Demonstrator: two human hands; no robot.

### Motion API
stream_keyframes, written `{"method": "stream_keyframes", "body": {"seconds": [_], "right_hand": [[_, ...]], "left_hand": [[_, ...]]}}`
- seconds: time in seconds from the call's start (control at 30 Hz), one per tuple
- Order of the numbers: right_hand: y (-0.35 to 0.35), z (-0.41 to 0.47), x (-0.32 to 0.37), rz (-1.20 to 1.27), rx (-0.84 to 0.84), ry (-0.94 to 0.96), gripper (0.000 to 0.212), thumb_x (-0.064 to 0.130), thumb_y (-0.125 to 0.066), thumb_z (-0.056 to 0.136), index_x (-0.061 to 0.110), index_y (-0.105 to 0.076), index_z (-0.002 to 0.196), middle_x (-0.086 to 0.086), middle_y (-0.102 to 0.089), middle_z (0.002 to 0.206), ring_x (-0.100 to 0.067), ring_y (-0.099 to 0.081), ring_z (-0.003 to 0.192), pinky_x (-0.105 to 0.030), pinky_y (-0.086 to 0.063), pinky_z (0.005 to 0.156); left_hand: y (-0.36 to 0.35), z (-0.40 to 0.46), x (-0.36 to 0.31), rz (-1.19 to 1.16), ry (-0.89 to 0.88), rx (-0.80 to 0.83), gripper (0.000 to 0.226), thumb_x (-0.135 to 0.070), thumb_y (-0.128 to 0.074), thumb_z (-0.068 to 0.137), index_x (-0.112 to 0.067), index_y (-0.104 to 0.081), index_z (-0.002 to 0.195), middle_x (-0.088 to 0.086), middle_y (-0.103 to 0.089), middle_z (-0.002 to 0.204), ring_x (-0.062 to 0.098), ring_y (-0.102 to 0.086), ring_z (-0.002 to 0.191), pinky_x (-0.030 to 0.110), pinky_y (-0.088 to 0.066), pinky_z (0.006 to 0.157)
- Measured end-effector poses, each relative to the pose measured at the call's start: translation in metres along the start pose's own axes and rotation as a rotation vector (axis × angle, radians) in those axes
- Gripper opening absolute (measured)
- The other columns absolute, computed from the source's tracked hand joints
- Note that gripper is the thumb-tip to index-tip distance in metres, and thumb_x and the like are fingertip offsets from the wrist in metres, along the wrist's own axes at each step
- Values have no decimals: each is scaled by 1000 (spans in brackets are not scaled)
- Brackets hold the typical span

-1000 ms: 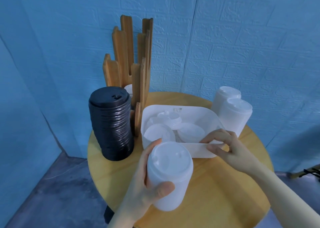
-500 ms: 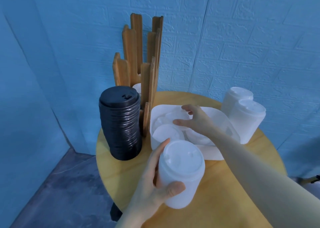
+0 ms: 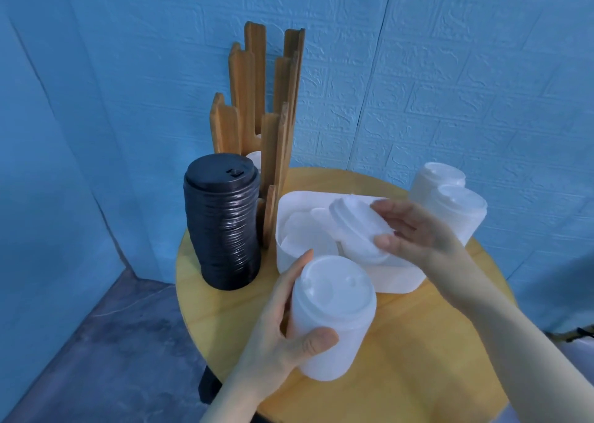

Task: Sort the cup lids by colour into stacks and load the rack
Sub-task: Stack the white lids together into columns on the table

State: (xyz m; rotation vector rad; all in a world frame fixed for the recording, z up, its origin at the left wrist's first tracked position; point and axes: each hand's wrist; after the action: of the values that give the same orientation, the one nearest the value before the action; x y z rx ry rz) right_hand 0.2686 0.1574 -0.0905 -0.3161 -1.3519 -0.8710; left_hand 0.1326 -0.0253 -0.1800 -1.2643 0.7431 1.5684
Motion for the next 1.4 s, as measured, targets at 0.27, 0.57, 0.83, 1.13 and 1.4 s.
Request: {"method": "stream_keyframes", "body": {"seconds": [0.27, 0.57, 0.83, 1.13, 1.4], "right_hand": [[-6, -49, 6, -69, 223, 57, 55, 38, -80, 67, 32, -63, 119, 4, -63, 127, -14, -55, 122, -43, -41, 102], [-14, -44, 34, -304, 408, -19, 55, 61, -66, 70, 48, -57, 122, 33, -47, 135, 10, -38, 128, -24, -31, 100], [-42, -44, 37, -734, 171, 96, 77, 88, -49, 54, 48, -45, 119, 29, -47, 107, 5, -43, 108, -24, -35, 96], [-16, -22, 21, -420, 554, 79, 71, 46, -75, 75, 54, -39, 135, 25, -45, 136, 0, -37, 130, -13, -29, 97], [-18, -20, 11, -354, 518, 118, 66, 39, -77, 73, 36, -51, 134, 19, -48, 138, -5, -39, 132, -5, -30, 95]], "left_hand": [[1, 2, 8, -19, 13, 27, 117, -63, -86, 59, -52, -16, 151, -26, -45, 148, 4, -43, 139, 24, -43, 107], [0, 2, 7, 41, -3, -25, 94, -70, -84, 55, -60, -41, 137, -24, -47, 146, 5, -47, 136, 26, -47, 102], [-2, 1, 2, 0, 40, -22, 105, -68, -84, 56, -47, -34, 146, -26, -51, 142, 2, -49, 132, 17, -47, 96], [3, 3, 8, -43, 71, -24, 121, -61, -92, 49, -41, -29, 151, -23, -50, 144, 5, -48, 135, 27, -46, 105], [2, 2, 9, -15, 49, -24, 113, -58, -91, 52, -41, -35, 148, -22, -54, 141, 7, -52, 132, 27, -49, 100]]}}
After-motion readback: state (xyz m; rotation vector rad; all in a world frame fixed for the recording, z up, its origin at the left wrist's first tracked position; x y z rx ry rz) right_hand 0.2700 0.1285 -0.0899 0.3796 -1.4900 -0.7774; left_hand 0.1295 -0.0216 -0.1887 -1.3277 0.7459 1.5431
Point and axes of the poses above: each hand's wrist, its own z-axis towards the middle knuckle, its own y-axis out of the back of the hand, x = y × z
